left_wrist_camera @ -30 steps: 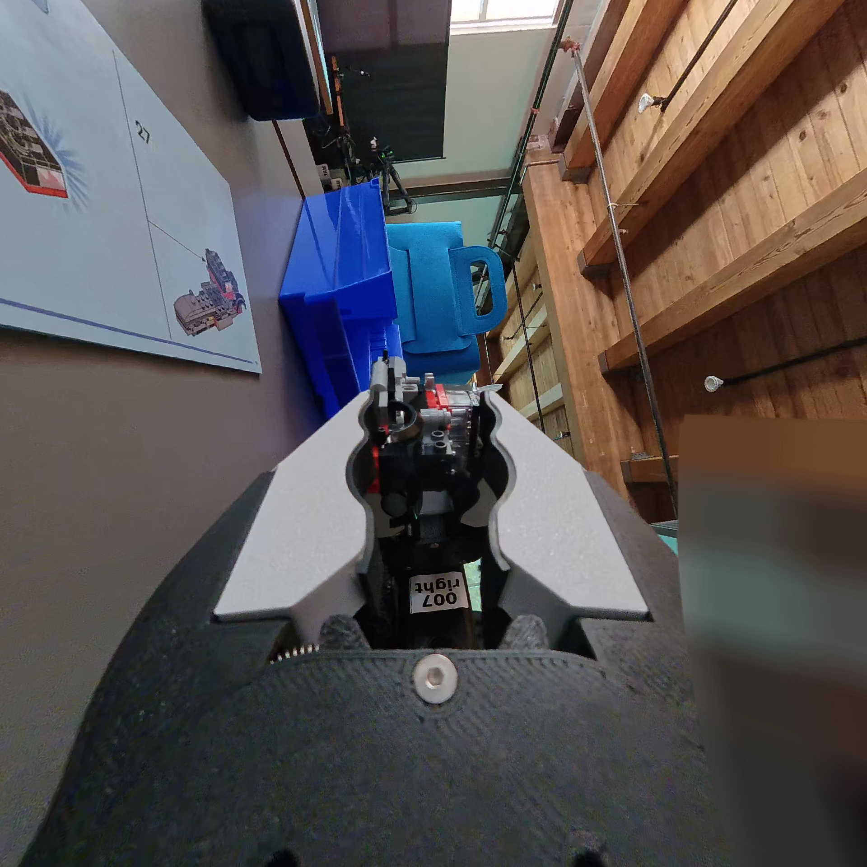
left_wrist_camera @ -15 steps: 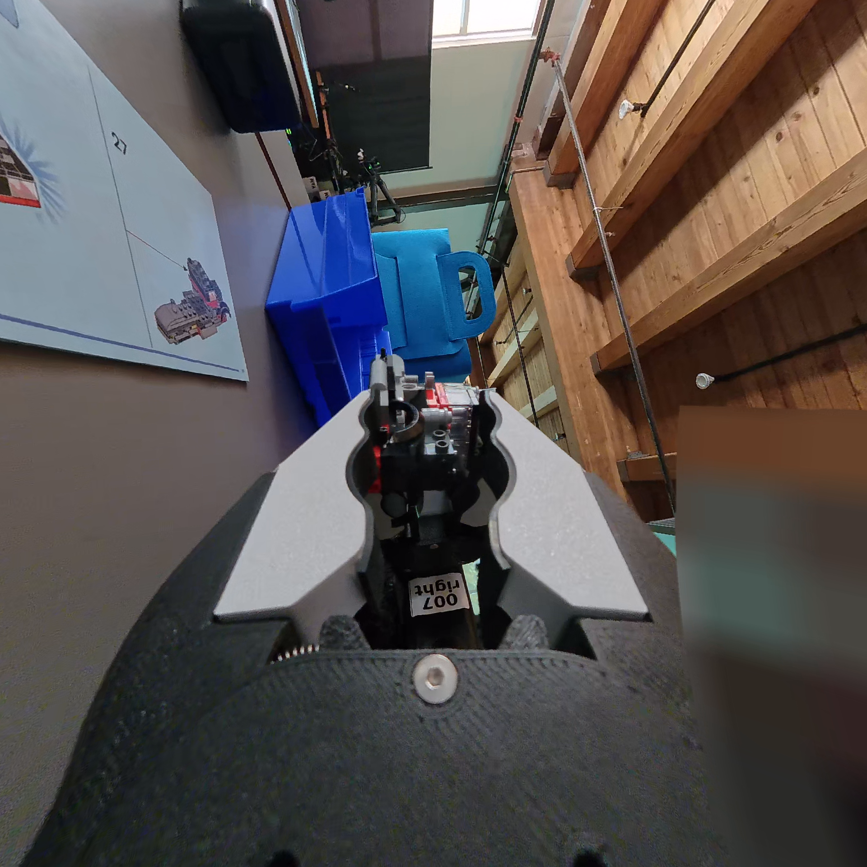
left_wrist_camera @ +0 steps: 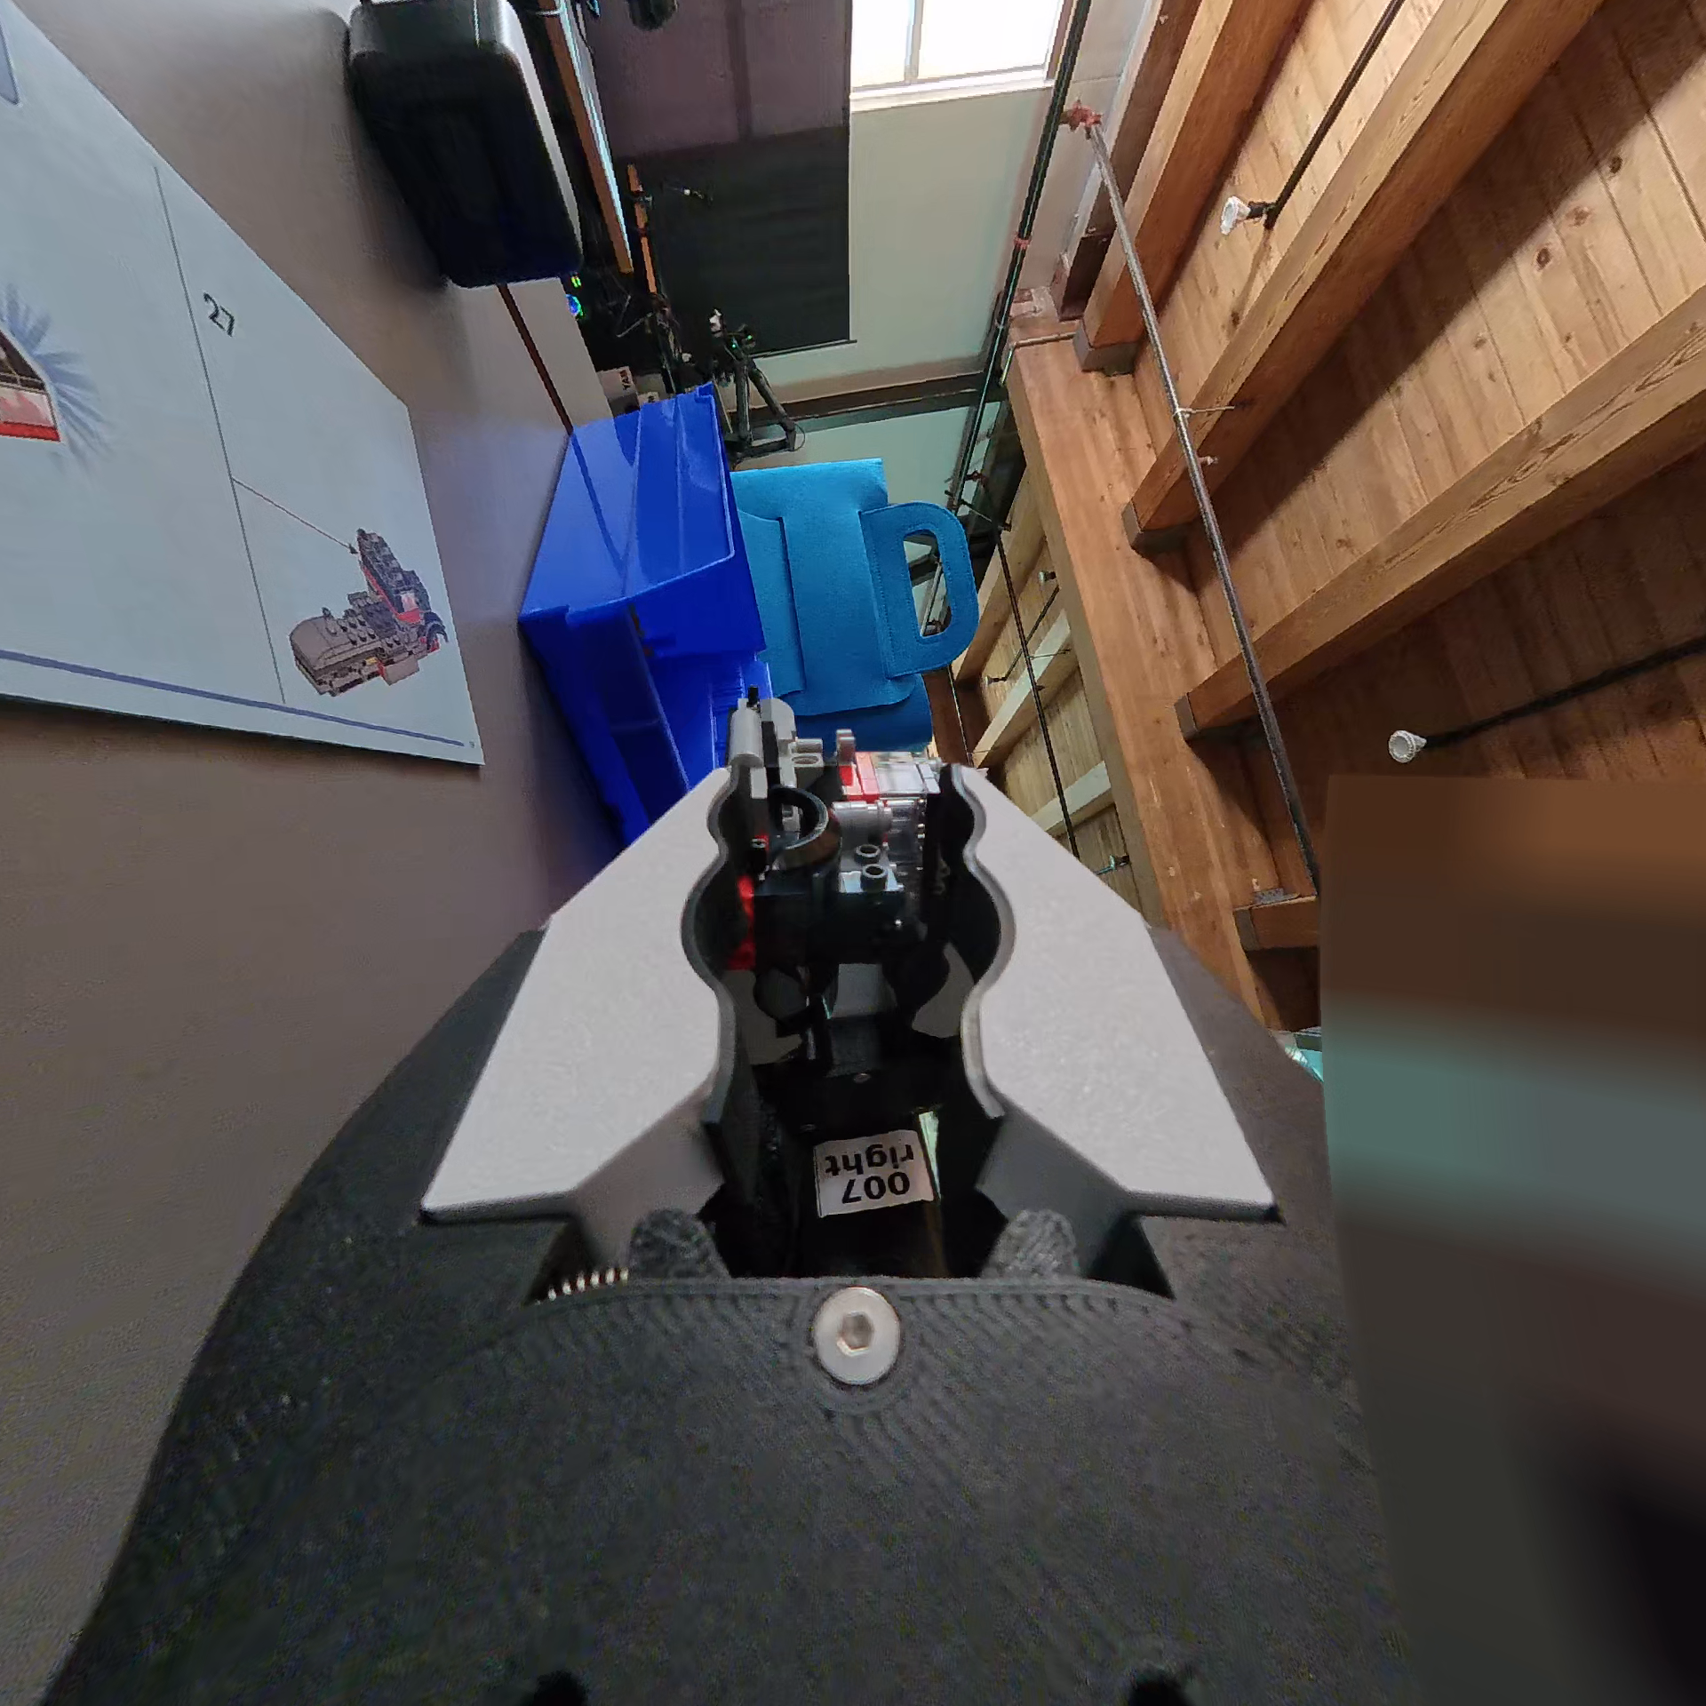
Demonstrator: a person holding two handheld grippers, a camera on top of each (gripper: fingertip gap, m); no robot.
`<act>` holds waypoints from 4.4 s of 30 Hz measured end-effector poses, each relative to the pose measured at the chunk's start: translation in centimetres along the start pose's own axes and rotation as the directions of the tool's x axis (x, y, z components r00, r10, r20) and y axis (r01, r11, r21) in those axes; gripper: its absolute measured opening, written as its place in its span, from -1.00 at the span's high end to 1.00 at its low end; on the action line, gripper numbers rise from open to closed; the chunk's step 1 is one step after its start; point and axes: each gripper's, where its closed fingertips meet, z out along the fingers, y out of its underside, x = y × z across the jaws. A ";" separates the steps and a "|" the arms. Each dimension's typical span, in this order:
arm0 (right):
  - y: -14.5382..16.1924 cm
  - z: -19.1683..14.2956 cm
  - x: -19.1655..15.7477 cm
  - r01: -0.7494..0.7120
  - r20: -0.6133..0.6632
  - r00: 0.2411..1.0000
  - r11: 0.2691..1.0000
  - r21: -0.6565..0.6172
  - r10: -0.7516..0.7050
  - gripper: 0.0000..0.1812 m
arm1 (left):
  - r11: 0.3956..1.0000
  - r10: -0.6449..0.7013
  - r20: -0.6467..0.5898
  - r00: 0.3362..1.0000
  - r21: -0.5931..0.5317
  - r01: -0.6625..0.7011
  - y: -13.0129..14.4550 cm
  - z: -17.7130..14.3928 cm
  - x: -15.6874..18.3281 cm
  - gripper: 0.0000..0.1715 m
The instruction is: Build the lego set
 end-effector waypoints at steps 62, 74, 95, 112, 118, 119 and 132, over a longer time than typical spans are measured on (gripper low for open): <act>3.6 2.2 -1.0 -0.354 0.195 0.900 0.915 -0.195 0.390 0.34 | 0.650 0.653 -0.132 0.746 -0.409 -0.641 1.2 2.2 -3.2 0.23; 3.7 2.1 0.0 -0.281 0.137 0.942 0.942 -0.183 0.307 0.34 | 0.938 0.121 -0.083 0.989 -0.315 -0.141 0.1 2.6 -0.6 0.21; 3.1 1.7 0.2 -0.174 0.098 0.977 0.976 -0.129 0.187 0.34 | 0.980 -0.101 -0.128 0.987 -0.182 0.077 0.1 3.5 -0.3 0.36; 3.7 1.1 0.5 -0.178 0.093 0.978 0.978 -0.109 0.189 0.32 | 0.983 -0.175 -0.119 0.977 -0.069 0.167 -0.7 3.8 -0.5 0.50; 4.1 0.4 1.2 -0.172 0.090 0.979 0.980 -0.096 0.180 0.30 | 0.985 -0.168 -0.118 0.979 -0.045 0.164 -0.8 4.0 -0.1 0.50; 4.2 0.2 1.2 -0.170 0.090 0.980 0.981 -0.094 0.179 0.30 | 0.986 -0.168 -0.121 0.978 -0.040 0.165 -0.8 4.0 0.0 0.50; 3.7 -0.5 1.8 -0.174 0.157 0.972 0.985 -0.019 0.175 0.27 | 0.988 -0.150 -0.097 0.984 -0.044 0.146 0.0 4.2 0.3 0.51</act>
